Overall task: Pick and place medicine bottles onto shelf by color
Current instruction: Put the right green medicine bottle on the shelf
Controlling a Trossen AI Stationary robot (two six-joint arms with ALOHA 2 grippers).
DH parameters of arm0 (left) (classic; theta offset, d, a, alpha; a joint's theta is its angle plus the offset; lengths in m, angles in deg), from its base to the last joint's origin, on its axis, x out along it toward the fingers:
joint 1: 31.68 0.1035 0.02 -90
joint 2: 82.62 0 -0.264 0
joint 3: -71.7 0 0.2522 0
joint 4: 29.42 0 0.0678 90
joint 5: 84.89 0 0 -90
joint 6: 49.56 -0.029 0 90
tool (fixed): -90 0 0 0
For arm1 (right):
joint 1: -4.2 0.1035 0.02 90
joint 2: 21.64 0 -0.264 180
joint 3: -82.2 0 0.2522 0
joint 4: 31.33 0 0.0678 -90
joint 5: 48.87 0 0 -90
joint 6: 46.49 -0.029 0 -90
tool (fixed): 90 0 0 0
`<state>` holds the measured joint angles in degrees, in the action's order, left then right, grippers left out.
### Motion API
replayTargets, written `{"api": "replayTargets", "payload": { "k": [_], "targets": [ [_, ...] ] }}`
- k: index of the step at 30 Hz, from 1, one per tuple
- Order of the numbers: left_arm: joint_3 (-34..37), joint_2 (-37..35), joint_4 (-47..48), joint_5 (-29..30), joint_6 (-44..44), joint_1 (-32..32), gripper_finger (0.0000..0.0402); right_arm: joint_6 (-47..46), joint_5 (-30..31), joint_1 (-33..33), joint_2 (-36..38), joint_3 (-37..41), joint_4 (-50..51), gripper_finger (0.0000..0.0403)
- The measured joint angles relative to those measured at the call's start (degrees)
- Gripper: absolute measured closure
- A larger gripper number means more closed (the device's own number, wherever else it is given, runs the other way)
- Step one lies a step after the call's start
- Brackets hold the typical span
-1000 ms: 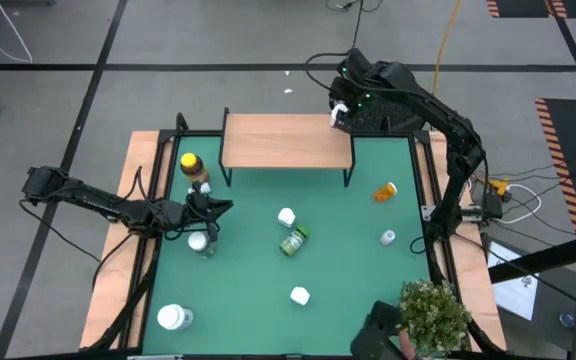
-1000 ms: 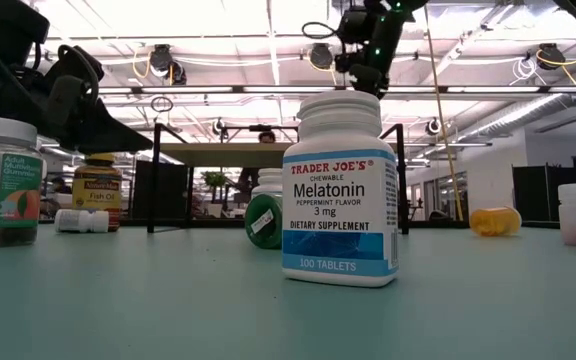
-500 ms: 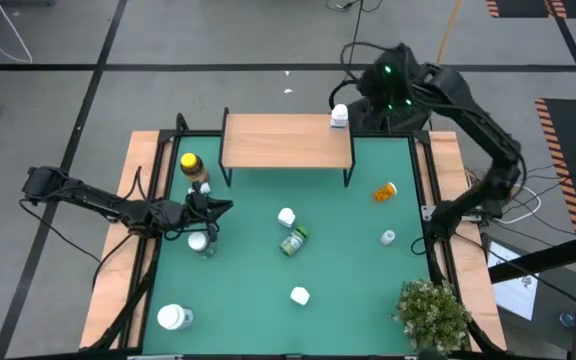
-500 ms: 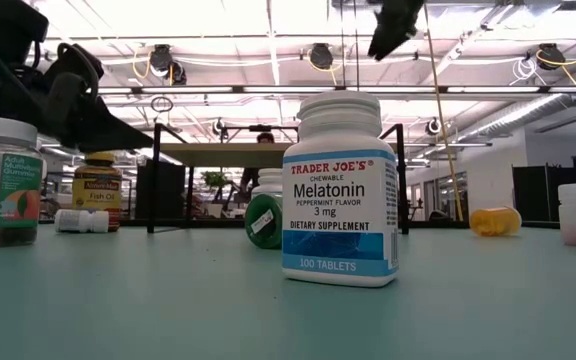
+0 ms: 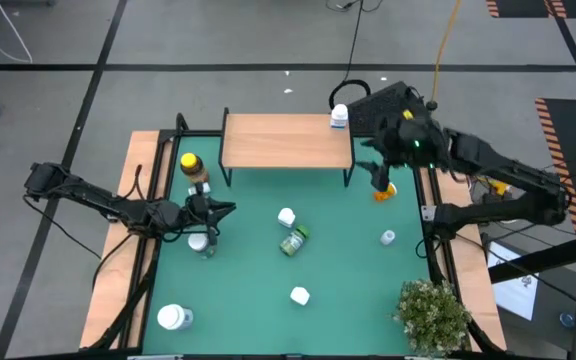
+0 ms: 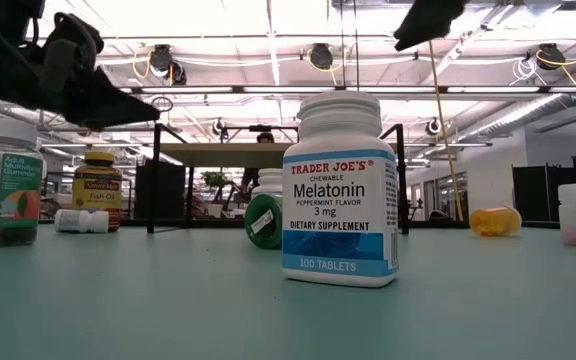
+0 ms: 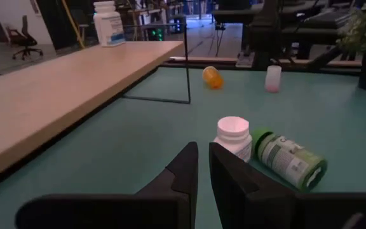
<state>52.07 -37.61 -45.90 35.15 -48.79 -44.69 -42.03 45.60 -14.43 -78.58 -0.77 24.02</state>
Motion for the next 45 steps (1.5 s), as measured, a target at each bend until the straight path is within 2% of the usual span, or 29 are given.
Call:
{"api": "replayTargets", "payload": {
  "k": [4, 10, 17, 20, 22, 24, 30, 34, 39, 45],
  "targets": [
    [-2.87, 4.89, -0.08, 0.02, -0.60, 0.00, 0.0360, -3.85, 0.16, 3.88, 5.50, 10.54, -7.82, 0.0149],
    [-8.73, 16.70, 0.08, 0.01, -1.98, -0.04, 0.0359, -8.36, 1.16, 9.11, 9.41, 23.75, -17.27, 0.0149],
    [-16.07, 29.23, 0.09, 0.00, -4.34, -0.55, 0.0350, -12.19, 2.19, 16.30, 9.39, 33.08, -27.21, 0.0149],
    [-18.23, 32.70, 0.07, -0.02, -5.00, -1.02, 0.0322, -13.97, 6.99, 19.38, 9.43, 35.77, -27.42, 0.0149],
    [-19.00, 34.14, 0.13, -0.07, -4.98, -1.07, 0.0297, -15.76, 9.36, 21.17, 9.43, 37.57, -27.86, 0.0149],
    [-19.38, 35.06, 0.11, -0.07, -4.26, -1.07, 0.0271, -17.93, 9.19, 22.88, 9.27, 39.86, -31.02, 0.0149],
    [-19.63, 35.27, -0.21, -5.15, 0.70, -1.58, 0.0207, -21.28, 4.24, 27.63, 4.89, 48.50, -54.02, 0.0149],
    [-21.85, 35.27, 0.39, -6.95, -0.45, -3.24, 0.0187, -19.49, 2.97, 28.88, -1.79, 50.65, -62.96, 0.0149],
    [-24.21, 35.27, 0.81, -7.17, -2.80, -4.43, 0.0183, -17.77, 3.15, 28.64, -9.17, 48.87, -63.08, 0.0149],
    [-24.84, 35.27, 1.40, -7.96, -2.19, -4.33, 0.0183, -18.33, 2.74, 27.68, -9.95, 45.97, -60.50, 0.0149]
  ]
}}
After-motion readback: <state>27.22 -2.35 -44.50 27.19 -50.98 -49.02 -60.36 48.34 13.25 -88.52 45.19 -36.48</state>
